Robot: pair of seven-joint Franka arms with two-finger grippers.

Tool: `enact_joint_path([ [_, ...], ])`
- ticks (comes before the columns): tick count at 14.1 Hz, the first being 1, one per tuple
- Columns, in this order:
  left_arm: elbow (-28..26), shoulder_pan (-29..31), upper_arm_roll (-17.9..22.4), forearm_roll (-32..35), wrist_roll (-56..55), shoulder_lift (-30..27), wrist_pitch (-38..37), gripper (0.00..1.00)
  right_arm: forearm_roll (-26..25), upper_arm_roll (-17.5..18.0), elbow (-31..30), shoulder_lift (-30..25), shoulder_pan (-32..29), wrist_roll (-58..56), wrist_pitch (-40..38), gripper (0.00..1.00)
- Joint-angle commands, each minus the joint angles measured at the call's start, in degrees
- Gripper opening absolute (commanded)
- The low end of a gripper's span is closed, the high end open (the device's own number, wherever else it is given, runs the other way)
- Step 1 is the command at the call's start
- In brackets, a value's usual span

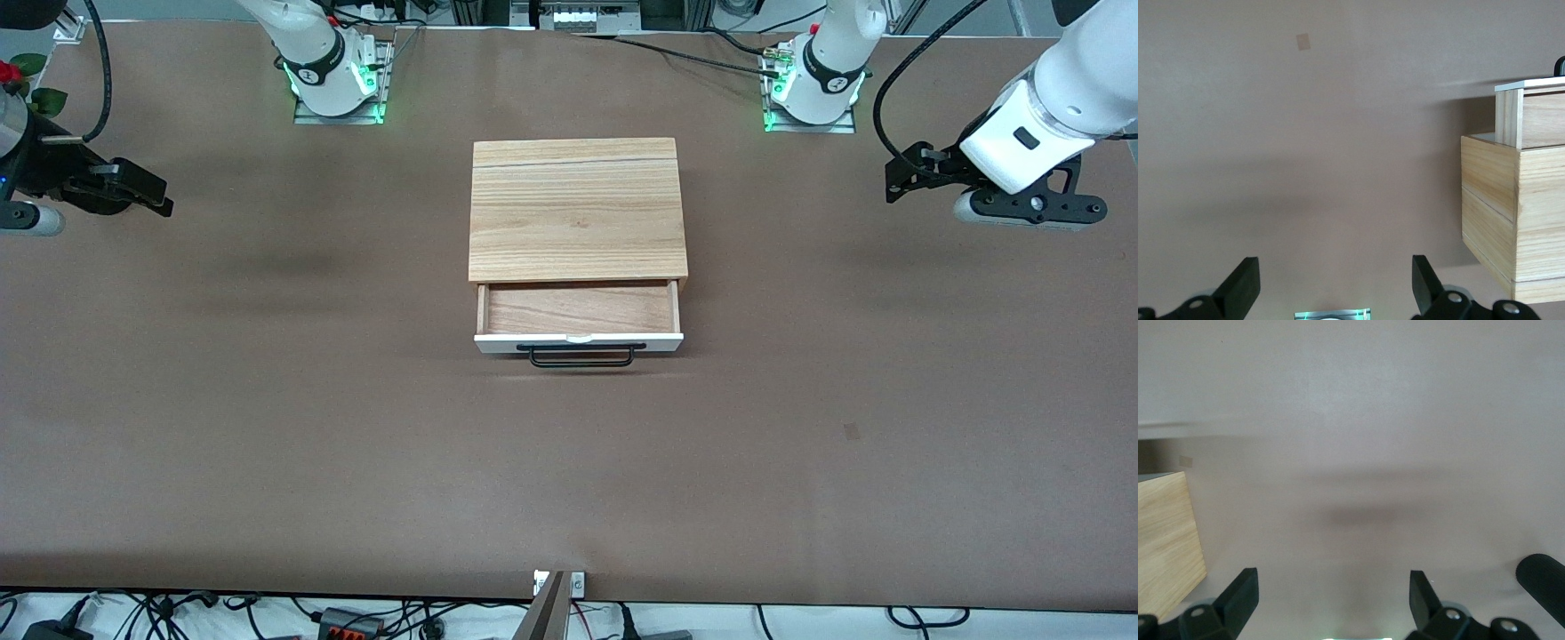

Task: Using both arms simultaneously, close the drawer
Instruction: 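Move the left and right grippers inward toward the open drawer front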

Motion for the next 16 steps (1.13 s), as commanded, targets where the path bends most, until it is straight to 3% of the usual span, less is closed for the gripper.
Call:
enact_joint_path([
  [1, 0.77, -0.11, 0.23, -1.1, -0.64, 0.33, -0.55, 1.0, -0.41, -0.08, 1.36, 0.55, 0.33, 0.85, -1.17, 1.0],
  [8, 1.29, -0.19, -0.3, -5.15, 0.15, 2.7, -0.03, 1.0, -0.32, -0.08, 1.36, 1.51, 0.51, -0.11, -2.4, 1.0],
  [13, 1.64, -4.58, -0.47, -4.8, -0.82, 8.31, 9.88, 1.0, 0.99, 0.89, 3.19, 8.53, 2.78, -0.11, -1.97, 1.0],
  [14, 1.64, -4.68, -0.65, -5.24, -0.9, 9.98, 12.08, 1.0, 2.91, 0.98, 3.99, 11.42, 4.01, -0.47, -1.79, 1.0],
  [16, 1.73, -5.9, -1.52, -5.77, -2.21, 13.41, 15.86, 1.0, 13.41, 0.89, 4.35, 14.95, 4.81, -0.64, 0.57, 1.0],
])
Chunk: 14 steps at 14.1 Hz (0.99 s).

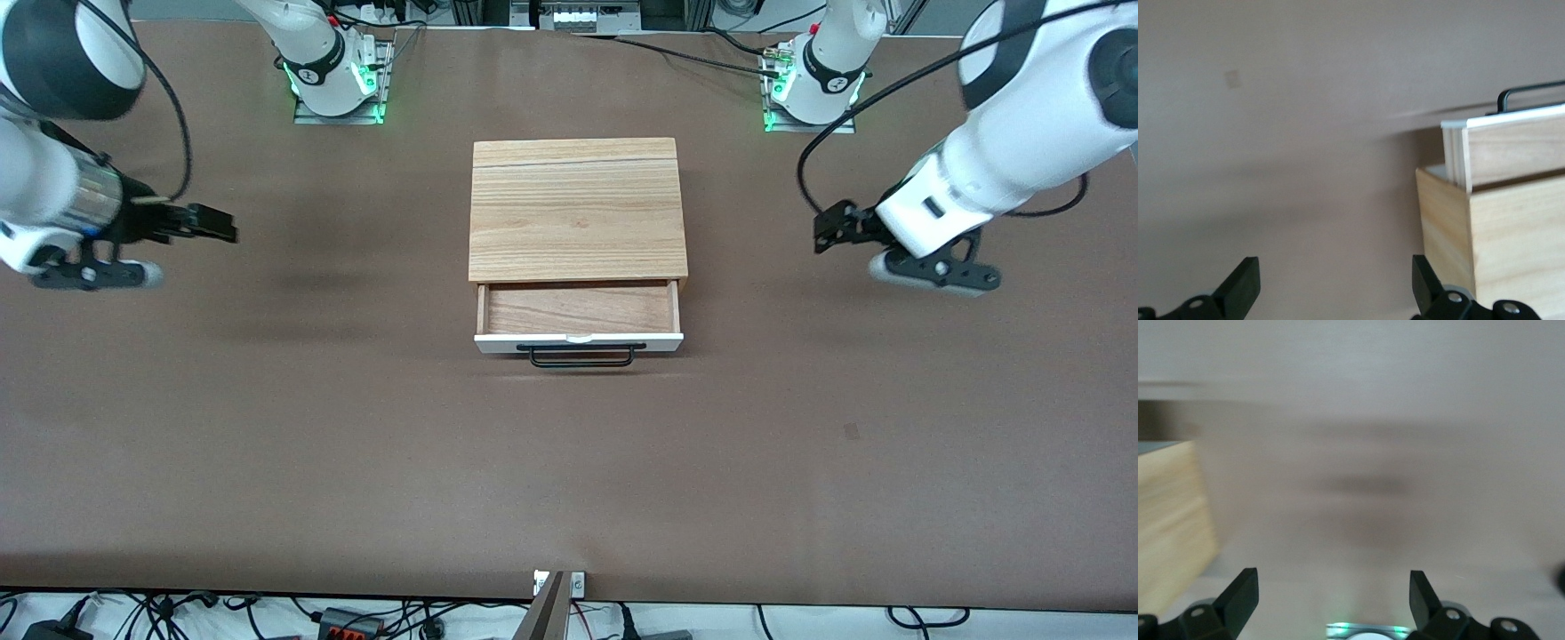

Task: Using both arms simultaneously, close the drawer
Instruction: 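Move the left and right grippers inward toward the open drawer front, then bring both grippers against the white drawer front beside the black handle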

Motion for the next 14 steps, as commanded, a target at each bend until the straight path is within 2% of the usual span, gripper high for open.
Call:
enact_joint_path([
  [1, 2.45, -1.35, -2.66, -0.8, -3.25, 6.11, 4.24, 1.0, 12.44, -0.01, 2.91, 6.79, 1.09, -0.57, 3.9, 1.0],
  [4, 12.53, -2.06, -7.33, -0.62, -11.93, 17.78, 5.05, 1.0, 21.0, 0.07, 2.83, 12.07, 4.34, -0.57, 13.39, 1.0],
  [7, 15.64, -3.98, -10.06, -0.62, -15.93, 25.62, 6.53, 1.0, 26.36, 0.16, 2.91, 16.99, 10.39, -0.74, 26.21, 1.0],
  [10, 15.91, -4.7, -10.06, -0.27, -16.19, 29.5, 11.89, 1.0, 31.64, 0.16, 3.0, 21.83, 16.02, -0.83, 39.4, 1.0],
  [14, 16.08, -5.49, -10.15, 2.72, -16.19, 30.91, 14.09, 1.0, 32.27, 0.07, 3.26, 25.53, 21.3, -0.75, 48.92, 1.0],
])
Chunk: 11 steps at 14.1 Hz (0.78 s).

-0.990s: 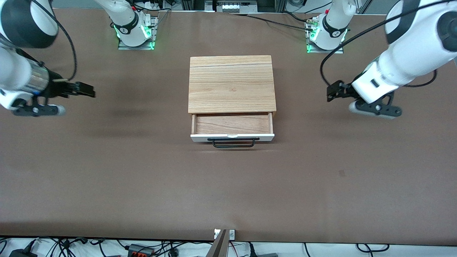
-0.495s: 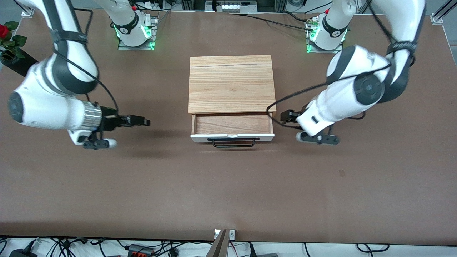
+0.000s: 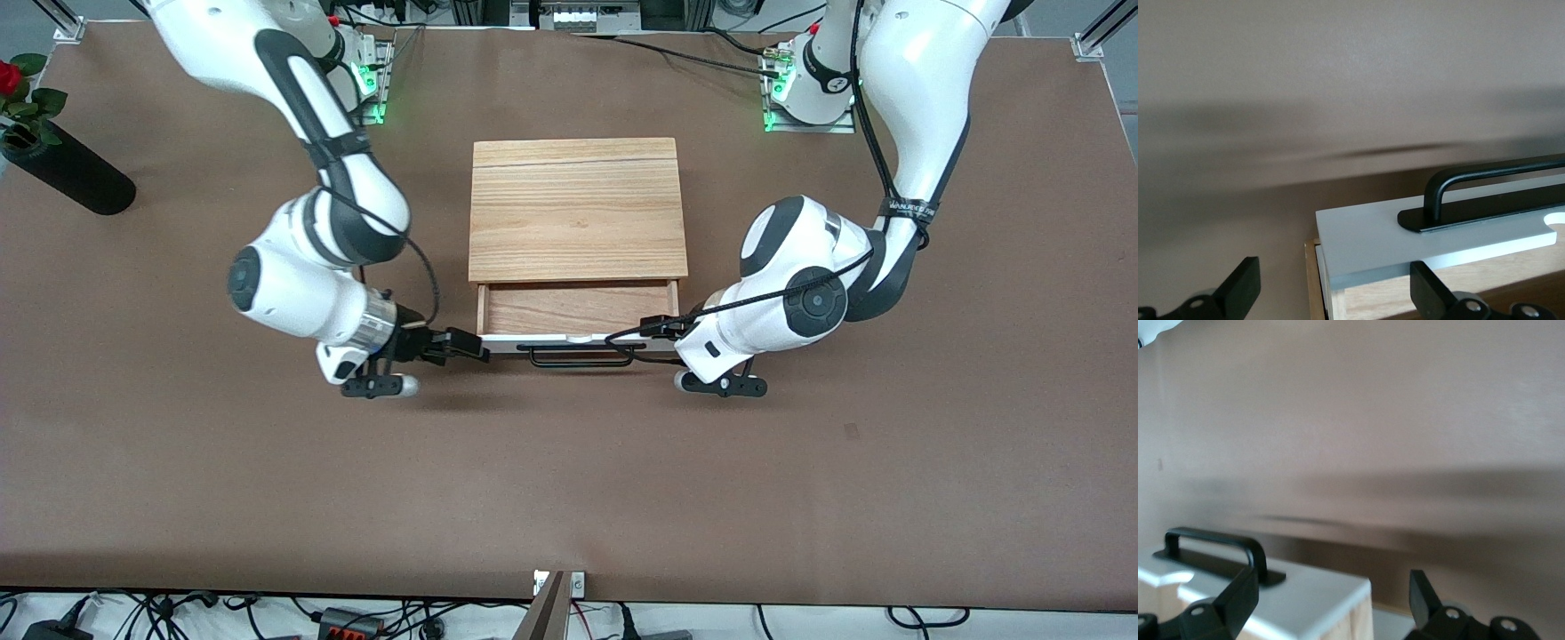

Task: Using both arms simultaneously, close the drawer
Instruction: 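Bring both grippers against the white drawer front beside the black handle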

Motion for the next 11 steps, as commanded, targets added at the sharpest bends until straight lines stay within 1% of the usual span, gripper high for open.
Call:
enact_joint_path([
  [1, 1.83, -0.51, -0.1, 2.07, -0.84, 1.48, 2.3, 1.0, 1.27, -0.41, 1.61, 1.36, 2.01, -0.3, 2.17, 1.0],
  [3, 2.18, 0.28, -0.1, 0.94, -0.93, 1.13, 1.79, 1.0, 1.27, -0.32, 1.96, 1.45, 2.1, -0.39, 2.08, 1.0],
  [4, 2.18, 0.37, -0.01, -0.02, -1.19, -0.09, 1.61, 1.0, 1.27, -0.32, 2.05, 1.54, 2.53, -0.39, 2.17, 1.0],
  [5, 2.18, 0.37, -0.01, 0.23, -1.28, -0.8, 1.18, 1.0, 1.35, -0.32, 2.13, 1.62, 4.1, -0.3, 2.17, 1.0],
  [8, 2.27, -0.15, 0.6, 0.23, -1.11, 0.24, 1.87, 1.0, 1.35, -0.32, 1.78, 1.97, 5.7, -0.3, 1.91, 1.0],
  [10, 2.71, -0.33, 0.69, 0.67, -0.93, 0.68, 3.97, 1.0, 1.27, -0.32, 1.61, 2.59, 5.97, -0.39, 1.91, 1.0],
  [11, 2.45, -0.5, 0.69, 2.32, -1.02, 0.77, 4.33, 1.0, 1.35, -0.32, 1.52, 2.76, 6.05, -0.39, 1.64, 1.0],
])
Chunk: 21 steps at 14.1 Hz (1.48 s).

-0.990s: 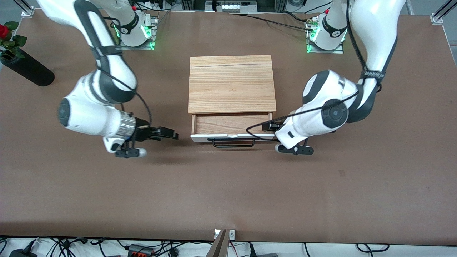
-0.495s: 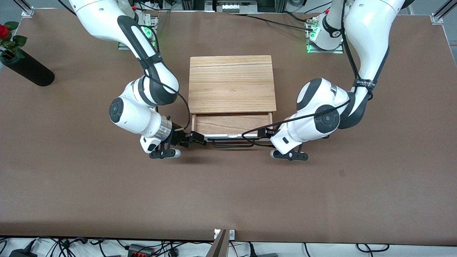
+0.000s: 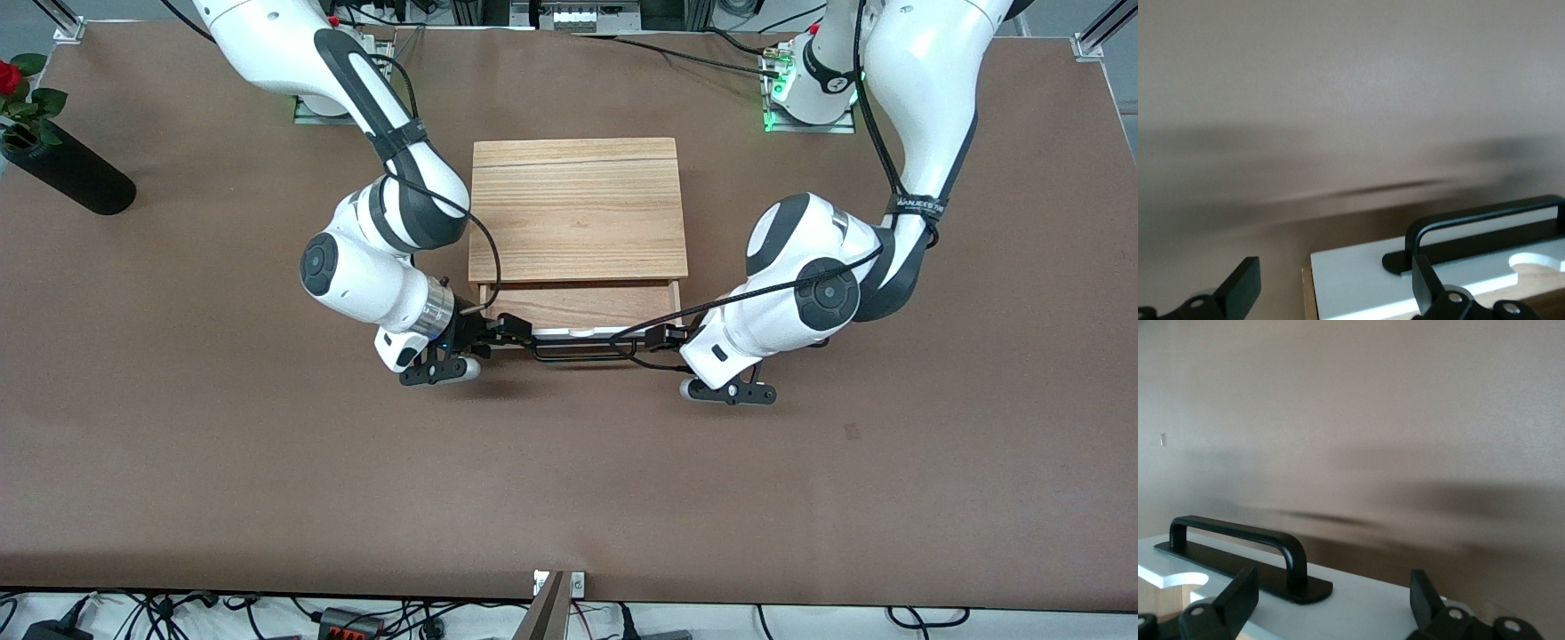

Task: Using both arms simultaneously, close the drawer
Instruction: 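Push the drawer front into the wooden box with both grippers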

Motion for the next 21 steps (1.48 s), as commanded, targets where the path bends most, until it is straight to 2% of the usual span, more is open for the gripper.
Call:
enact_joint_path([
  [1, 0.72, -1.24, 0.27, 3.9, -0.55, 0.79, 0.47, 1.0, 1.34, -0.18, -0.42, 0.98, 1.02, -0.49, -0.66, 1.0],
  [5, -5.24, -2.03, -0.7, 5.33, -0.55, -1.05, -1.03, 1.0, 1.25, -0.18, -0.95, 0.54, 1.9, -0.23, -5.13, 1.0],
  [11, -7.01, -1.77, -2.45, 5.24, -0.11, -1.67, -4.62, 1.0, 1.25, -0.18, -2.88, 0.45, 2.78, 0.12, -5.49, 1.0],
  [13, -8.85, -1.24, -3.51, 5.24, -0.11, -3.51, -6.21, 1.0, 1.25, -0.18, -3.32, 0.36, 3.31, 0.38, -6.54, 1.0],
  [16, -12.37, -0.11, -5.61, 5.15, 0.07, -6.68, -6.22, 1.0, 1.25, -0.18, -2.97, 0.19, 3.31, 0.13, -11.45, 1.0],
  [21, -14.4, 1.04, -8.78, 5.07, -1.07, -7.56, -6.22, 1.0, 0.37, -0.88, -2.62, -0.16, 0.85, -0.76, -22.7, 1.0],
])
